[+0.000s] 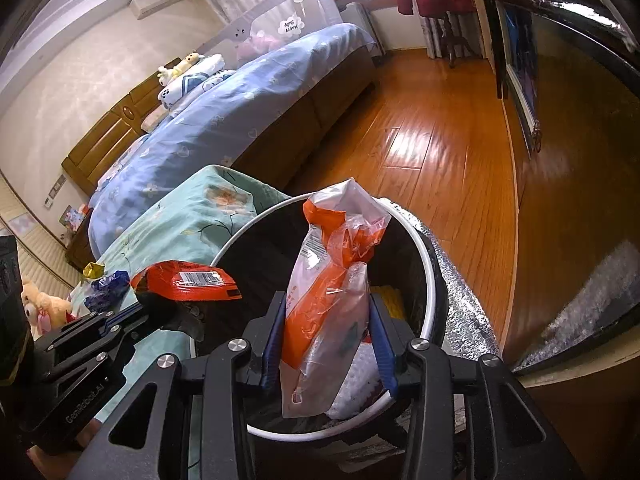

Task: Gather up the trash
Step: 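Open the left gripper over the bin while the right releases the clear bag, then move both open grippers back over the remaining trash on the bed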

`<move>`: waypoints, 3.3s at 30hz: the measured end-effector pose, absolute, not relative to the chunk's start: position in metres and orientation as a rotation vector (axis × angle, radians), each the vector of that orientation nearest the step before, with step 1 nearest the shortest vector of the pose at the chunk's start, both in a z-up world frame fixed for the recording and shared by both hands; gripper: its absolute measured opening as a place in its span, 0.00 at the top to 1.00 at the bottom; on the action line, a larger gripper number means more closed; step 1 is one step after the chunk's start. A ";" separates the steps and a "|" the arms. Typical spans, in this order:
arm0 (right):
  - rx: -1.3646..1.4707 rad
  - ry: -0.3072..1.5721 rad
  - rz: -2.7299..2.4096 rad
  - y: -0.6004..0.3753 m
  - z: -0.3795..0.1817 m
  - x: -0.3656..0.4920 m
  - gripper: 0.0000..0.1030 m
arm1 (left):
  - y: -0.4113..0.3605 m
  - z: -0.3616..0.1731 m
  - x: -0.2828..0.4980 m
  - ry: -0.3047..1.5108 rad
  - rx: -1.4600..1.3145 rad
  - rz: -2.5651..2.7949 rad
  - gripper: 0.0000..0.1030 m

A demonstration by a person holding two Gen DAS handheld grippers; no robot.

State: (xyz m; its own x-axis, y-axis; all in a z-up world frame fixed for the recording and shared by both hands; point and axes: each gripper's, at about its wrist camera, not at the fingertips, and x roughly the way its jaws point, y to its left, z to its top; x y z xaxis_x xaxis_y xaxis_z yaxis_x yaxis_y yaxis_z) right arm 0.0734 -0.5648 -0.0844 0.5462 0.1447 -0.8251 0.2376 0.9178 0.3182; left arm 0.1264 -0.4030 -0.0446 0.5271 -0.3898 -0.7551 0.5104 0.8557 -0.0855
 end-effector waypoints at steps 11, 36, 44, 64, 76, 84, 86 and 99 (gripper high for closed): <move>0.439 0.990 -0.070 -0.567 -0.082 0.070 0.31 | -0.392 -0.041 0.123 0.860 0.128 -0.528 0.67; 0.473 0.875 0.108 -0.484 -0.056 0.040 0.12 | -0.272 -0.034 0.048 0.840 -0.042 -0.362 0.38; 0.443 0.884 0.199 -0.438 -0.058 0.048 0.12 | -0.222 -0.027 0.022 0.830 -0.081 -0.267 0.38; 0.259 0.953 0.458 -0.341 -0.071 0.084 0.11 | -0.118 -0.023 0.004 0.838 -0.183 -0.045 0.30; -0.033 0.954 0.668 -0.291 -0.072 0.118 0.11 | -0.087 -0.030 0.023 0.852 -0.323 0.018 0.28; -0.035 0.953 0.702 -0.291 -0.084 0.146 0.11 | -0.091 -0.031 0.037 0.845 -0.299 0.040 0.27; -0.049 0.961 0.713 -0.288 -0.086 0.156 0.11 | -0.093 -0.031 0.043 0.846 -0.278 0.046 0.27; -0.267 0.951 0.772 -0.256 -0.090 0.190 0.11 | -0.097 -0.046 0.092 0.863 -0.269 -0.014 0.29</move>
State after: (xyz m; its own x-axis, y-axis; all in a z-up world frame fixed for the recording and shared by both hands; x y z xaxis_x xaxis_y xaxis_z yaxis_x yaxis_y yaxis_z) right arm 0.1897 -0.2563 -0.0902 0.3429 0.4741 -0.8110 -0.6962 0.7078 0.1194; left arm 0.0919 -0.0968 -0.0461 0.6522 -0.1202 -0.7485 -0.0965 0.9662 -0.2392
